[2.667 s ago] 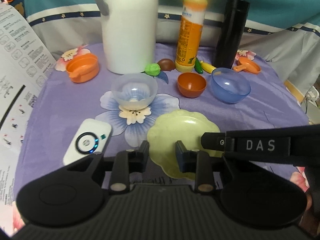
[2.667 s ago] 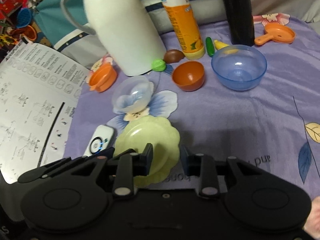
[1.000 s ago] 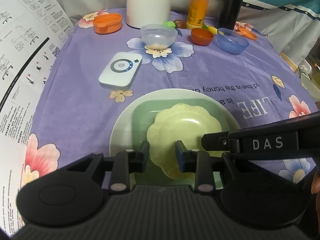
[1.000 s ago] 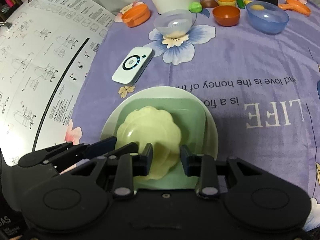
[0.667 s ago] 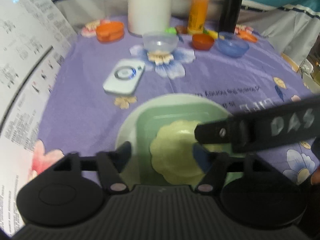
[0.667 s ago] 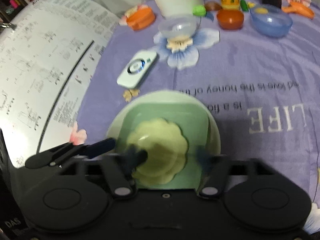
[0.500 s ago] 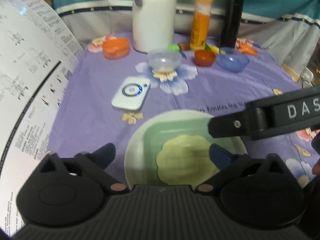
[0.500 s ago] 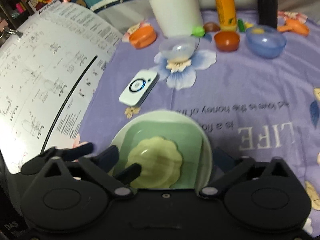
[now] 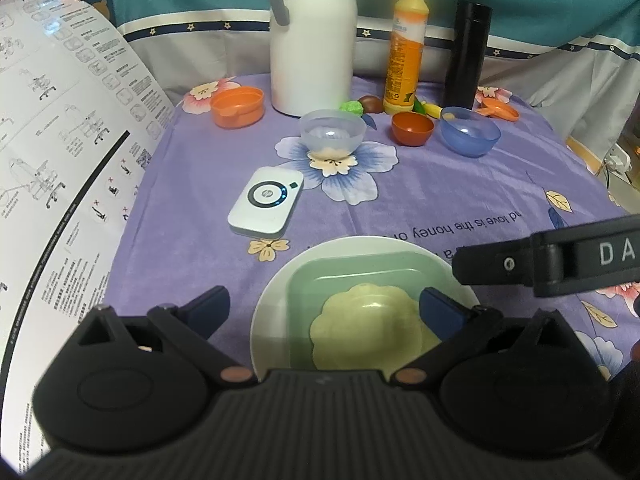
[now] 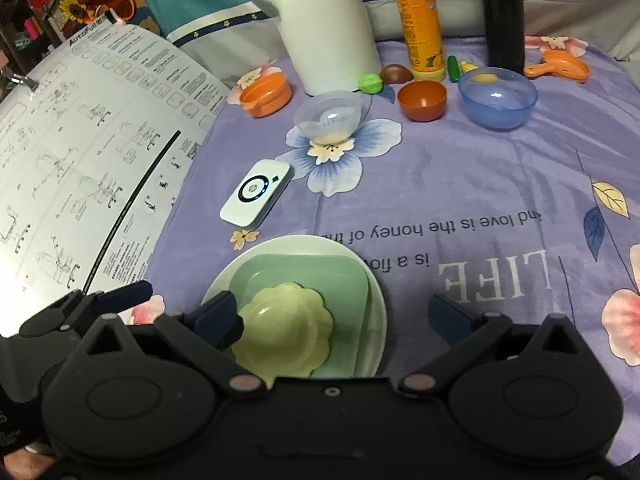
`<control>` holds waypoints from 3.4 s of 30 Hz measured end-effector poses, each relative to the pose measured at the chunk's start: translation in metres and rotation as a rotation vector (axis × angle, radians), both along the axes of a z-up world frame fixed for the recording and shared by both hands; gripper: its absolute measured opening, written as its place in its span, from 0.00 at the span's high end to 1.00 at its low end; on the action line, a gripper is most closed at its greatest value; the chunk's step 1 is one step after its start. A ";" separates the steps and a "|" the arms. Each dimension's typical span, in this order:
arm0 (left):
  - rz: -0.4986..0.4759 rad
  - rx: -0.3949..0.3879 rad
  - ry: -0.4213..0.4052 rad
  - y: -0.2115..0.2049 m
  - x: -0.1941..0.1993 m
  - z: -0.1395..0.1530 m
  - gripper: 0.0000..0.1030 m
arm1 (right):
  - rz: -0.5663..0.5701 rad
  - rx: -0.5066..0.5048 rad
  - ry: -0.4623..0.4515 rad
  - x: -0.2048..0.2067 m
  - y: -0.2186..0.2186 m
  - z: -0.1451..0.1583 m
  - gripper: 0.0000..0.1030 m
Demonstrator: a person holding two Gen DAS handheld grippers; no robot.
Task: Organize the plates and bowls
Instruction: 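Open both grippers and lift away from the stacked plates, then move both grippers to the blue bowl and close on its rim, then lift the blue bowl with both grippers and lower it beside the plate stack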
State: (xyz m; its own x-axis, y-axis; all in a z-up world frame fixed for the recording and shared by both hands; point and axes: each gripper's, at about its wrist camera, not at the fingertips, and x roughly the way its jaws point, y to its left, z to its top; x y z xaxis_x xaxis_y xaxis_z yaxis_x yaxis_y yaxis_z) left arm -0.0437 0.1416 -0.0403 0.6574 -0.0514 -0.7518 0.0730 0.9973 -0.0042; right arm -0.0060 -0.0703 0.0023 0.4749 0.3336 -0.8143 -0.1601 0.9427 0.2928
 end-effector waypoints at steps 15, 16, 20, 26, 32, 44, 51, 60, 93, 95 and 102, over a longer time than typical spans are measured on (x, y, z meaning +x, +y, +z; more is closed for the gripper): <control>-0.021 -0.002 0.002 -0.026 0.033 0.008 0.00 | -0.109 0.029 -0.008 0.009 -0.034 0.001 0.00; -0.022 -0.005 0.004 -0.029 0.037 0.008 0.00 | -0.118 0.031 -0.009 0.011 -0.038 0.001 0.00; -0.034 -0.015 0.004 -0.042 0.055 0.009 0.00 | -0.153 0.031 -0.015 0.020 -0.055 0.001 0.00; -0.065 0.001 0.003 -0.075 0.090 0.010 0.00 | -0.214 0.030 -0.023 0.040 -0.088 -0.002 0.00; -0.070 -0.006 0.012 -0.109 0.130 0.005 0.00 | -0.282 0.023 -0.024 0.071 -0.129 -0.005 0.00; 0.048 -0.084 0.057 -0.154 0.201 -0.011 0.00 | -0.348 0.043 -0.031 0.154 -0.197 -0.016 0.00; 0.144 -0.167 0.068 -0.178 0.226 -0.023 0.03 | -0.340 0.054 -0.050 0.201 -0.216 -0.028 0.13; 0.227 -0.222 0.054 -0.196 0.249 -0.038 0.19 | -0.293 0.108 -0.027 0.245 -0.234 -0.050 0.36; 0.058 -0.141 0.154 -0.204 0.242 -0.058 0.81 | -0.235 0.147 0.023 0.242 -0.202 -0.070 0.89; 0.032 -0.132 0.151 -0.202 0.232 -0.051 0.81 | -0.239 0.150 0.030 0.232 -0.201 -0.066 0.89; -0.049 -0.092 0.138 -0.188 0.191 -0.026 0.81 | -0.245 0.155 0.029 0.191 -0.194 -0.043 0.89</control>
State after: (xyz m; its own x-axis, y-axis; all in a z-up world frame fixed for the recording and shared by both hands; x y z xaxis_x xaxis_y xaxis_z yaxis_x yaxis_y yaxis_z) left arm 0.1474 -0.0468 -0.0663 0.5430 -0.1542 -0.8255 0.1144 0.9874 -0.1091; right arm 0.1845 -0.2648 -0.0406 0.5337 0.3336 -0.7771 0.0776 0.8957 0.4379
